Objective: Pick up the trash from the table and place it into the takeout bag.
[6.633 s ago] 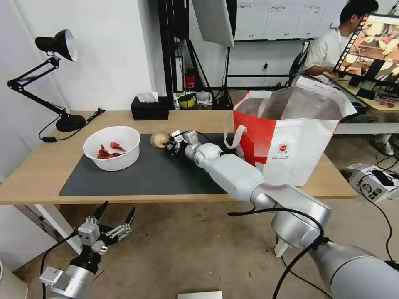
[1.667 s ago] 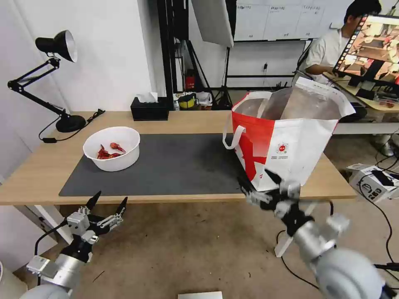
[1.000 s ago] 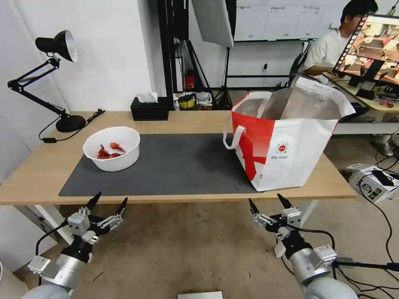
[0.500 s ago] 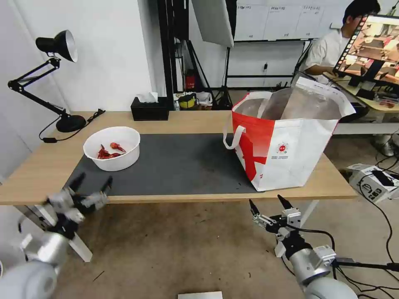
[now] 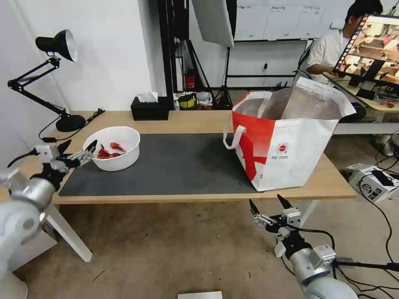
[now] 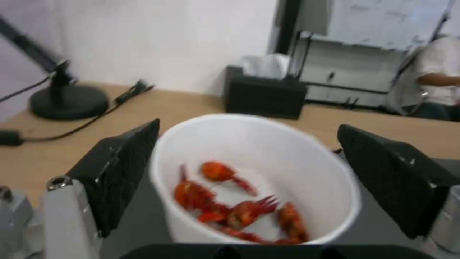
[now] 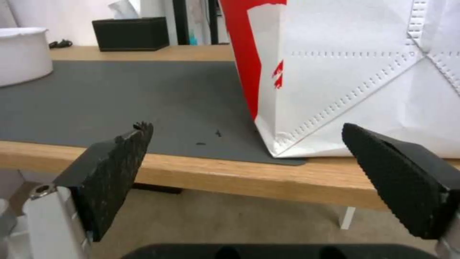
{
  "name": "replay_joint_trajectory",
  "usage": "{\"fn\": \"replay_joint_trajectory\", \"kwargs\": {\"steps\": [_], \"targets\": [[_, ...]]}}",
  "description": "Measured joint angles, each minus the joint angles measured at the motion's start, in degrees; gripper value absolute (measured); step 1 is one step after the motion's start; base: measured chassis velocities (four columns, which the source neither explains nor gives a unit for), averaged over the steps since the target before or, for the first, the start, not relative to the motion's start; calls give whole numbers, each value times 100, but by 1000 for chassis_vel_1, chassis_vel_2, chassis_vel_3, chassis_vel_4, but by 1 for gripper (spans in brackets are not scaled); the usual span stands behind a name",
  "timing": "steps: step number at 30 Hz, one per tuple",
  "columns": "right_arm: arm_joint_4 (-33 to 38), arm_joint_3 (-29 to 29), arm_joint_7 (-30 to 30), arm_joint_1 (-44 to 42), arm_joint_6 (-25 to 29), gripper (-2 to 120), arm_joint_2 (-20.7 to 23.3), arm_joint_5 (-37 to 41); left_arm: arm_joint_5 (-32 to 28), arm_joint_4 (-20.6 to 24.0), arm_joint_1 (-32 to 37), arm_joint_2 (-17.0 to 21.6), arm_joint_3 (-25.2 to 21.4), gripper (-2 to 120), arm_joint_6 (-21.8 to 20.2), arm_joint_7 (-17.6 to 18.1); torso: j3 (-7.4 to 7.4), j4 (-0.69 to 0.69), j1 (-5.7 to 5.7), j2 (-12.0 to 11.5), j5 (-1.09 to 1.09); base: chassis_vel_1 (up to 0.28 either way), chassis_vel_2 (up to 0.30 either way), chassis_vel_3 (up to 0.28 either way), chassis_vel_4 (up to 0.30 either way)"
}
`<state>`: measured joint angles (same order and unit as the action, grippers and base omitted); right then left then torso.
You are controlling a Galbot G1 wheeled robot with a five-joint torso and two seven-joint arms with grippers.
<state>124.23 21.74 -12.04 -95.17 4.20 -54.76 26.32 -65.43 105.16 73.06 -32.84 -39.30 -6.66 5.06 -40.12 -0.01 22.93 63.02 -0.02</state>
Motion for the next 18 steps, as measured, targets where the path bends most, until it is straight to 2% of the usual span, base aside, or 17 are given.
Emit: {"fn": "replay_joint_trajectory", "kwargs": {"steps": [2,7,12,18], "targets": [[1,0,1,1,-1,100,1,1,-234,-216,-277,170,102,100,-332,154,1,4,-1,1,1,0,0,0,0],[3,0,1,2,-2,100,1,2,-521,-616,-902,456,520,100,-896,167,0,1,0,0,2,0,0,0,0],[5,0,1,2,-3,100,1,2,-1004,-931,-1498,521,933,100,-1249,151,1,1,0,0,2,0,0,0,0],[7,0,1,2,-3,100,2,2,-1747,-1495,-2419,519,1683,100,-1681,222,0,1,-1,0,1,0,0,0,0]]}}
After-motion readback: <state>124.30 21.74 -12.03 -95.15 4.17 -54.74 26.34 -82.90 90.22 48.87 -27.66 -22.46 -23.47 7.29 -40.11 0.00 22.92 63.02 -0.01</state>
